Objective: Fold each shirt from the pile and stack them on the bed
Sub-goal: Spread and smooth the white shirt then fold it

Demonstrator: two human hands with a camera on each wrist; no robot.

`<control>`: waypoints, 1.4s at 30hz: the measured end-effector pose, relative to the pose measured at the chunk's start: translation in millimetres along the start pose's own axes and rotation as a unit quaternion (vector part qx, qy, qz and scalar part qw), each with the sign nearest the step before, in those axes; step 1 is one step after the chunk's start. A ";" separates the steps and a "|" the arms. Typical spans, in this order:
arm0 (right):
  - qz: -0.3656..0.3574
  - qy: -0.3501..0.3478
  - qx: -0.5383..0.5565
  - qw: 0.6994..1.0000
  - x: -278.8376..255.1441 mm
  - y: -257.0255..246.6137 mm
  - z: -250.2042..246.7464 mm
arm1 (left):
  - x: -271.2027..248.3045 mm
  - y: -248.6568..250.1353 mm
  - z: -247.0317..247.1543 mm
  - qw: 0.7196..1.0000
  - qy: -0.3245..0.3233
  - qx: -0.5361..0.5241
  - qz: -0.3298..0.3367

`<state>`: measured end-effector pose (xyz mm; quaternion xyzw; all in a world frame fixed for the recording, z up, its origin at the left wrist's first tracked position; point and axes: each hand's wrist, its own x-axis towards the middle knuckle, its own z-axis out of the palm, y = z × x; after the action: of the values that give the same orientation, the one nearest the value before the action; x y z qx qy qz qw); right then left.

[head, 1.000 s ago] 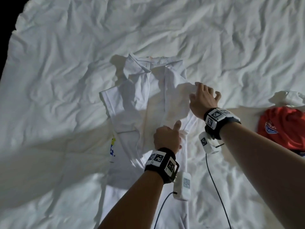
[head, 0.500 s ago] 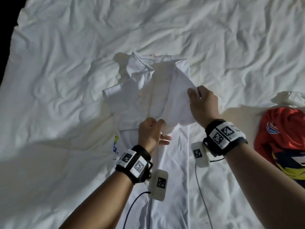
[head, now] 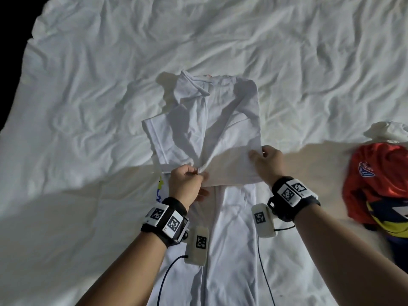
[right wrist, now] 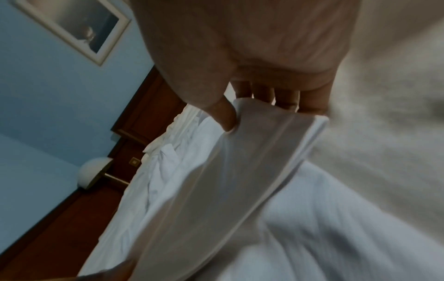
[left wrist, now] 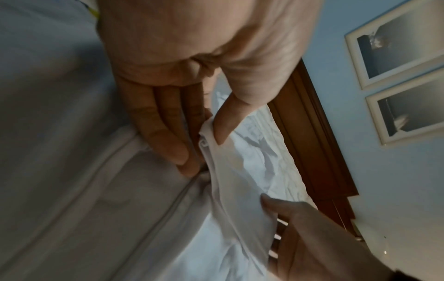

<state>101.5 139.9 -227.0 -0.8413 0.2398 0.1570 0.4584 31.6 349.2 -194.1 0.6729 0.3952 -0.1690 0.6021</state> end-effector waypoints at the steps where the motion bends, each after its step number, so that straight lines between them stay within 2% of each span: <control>1: 0.000 0.000 -0.008 1.000 3.1 -3.6 -1.6 | 0.6 -1.3 0.5 1.000 0.000 0.014 0.006; 4: -0.013 0.038 -0.039 0.998 15.2 -18.1 -5.9 | 4.9 -4.9 -0.8 0.995 0.010 0.083 0.047; 6: -0.043 0.051 -0.052 0.996 27.7 -30.1 -8.1 | 6.6 -5.3 -2.0 0.972 0.034 0.203 0.111; 7: -0.057 0.050 -0.049 0.996 34.9 -36.8 -8.7 | 5.6 -5.8 -1.2 0.943 0.060 0.285 0.159; 9: -0.076 0.047 -0.041 0.995 50.1 -49.6 -9.3 | 3.8 -6.9 5.3 0.857 0.130 0.402 0.294; 11: -0.079 0.039 -0.037 0.995 64.3 -62.2 -9.6 | 2.4 -4.7 19.2 0.766 0.136 0.461 0.427; 12: -0.082 0.033 -0.044 0.995 71.1 -67.5 -9.3 | 5.1 -7.0 28.2 0.734 0.105 0.476 0.473; 14: -0.101 0.019 -0.077 0.992 81.2 -75.8 -7.9 | 9.9 -9.3 46.9 0.689 0.026 0.497 0.527; 16: -0.109 0.011 -0.089 0.990 88.0 -82.4 -6.6 | 13.0 -10.2 64.6 0.640 -0.038 0.537 0.548; 18: -0.098 0.007 -0.079 0.992 93.9 -86.5 -6.6 | 14.2 -9.9 77.2 0.617 -0.081 0.576 0.530; 22: -0.077 -0.009 -0.058 0.995 105.3 -89.9 -12.3 | 20.6 -7.8 86.6 0.597 -0.079 0.611 0.514; 26: -0.093 0.001 -0.074 0.993 111.1 -89.0 -22.1 | 19.5 -6.8 83.0 0.588 -0.065 0.571 0.570; 30: -0.080 -0.024 -0.019 0.996 113.1 -92.2 -21.6 | 18.2 -5.1 61.0 0.576 -0.053 0.517 0.631; 32: -0.062 -0.038 -0.002 0.997 113.7 -92.4 -18.9 | 19.2 -5.3 52.5 0.550 -0.057 0.550 0.626; 34: -0.043 -0.039 0.011 0.998 114.0 -90.2 -17.0 | 20.5 -5.6 49.1 0.542 -0.071 0.586 0.599; 37: -0.040 -0.041 0.001 0.998 116.4 -85.3 -14.5 | 19.6 -6.9 52.3 0.579 -0.097 0.576 0.569; 40: -0.048 -0.041 -0.022 0.998 119.3 -84.3 -10.9 | 20.6 -12.8 63.2 0.617 -0.088 0.553 0.552; 42: -0.060 -0.030 -0.036 0.997 120.8 -86.4 -10.0 | 24.7 -19.2 70.4 0.635 -0.101 0.574 0.507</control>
<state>250.2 140.3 -220.1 -0.8648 0.1688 0.1629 0.4439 50.5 290.1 -239.8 0.9562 -0.2478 -0.0973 0.1221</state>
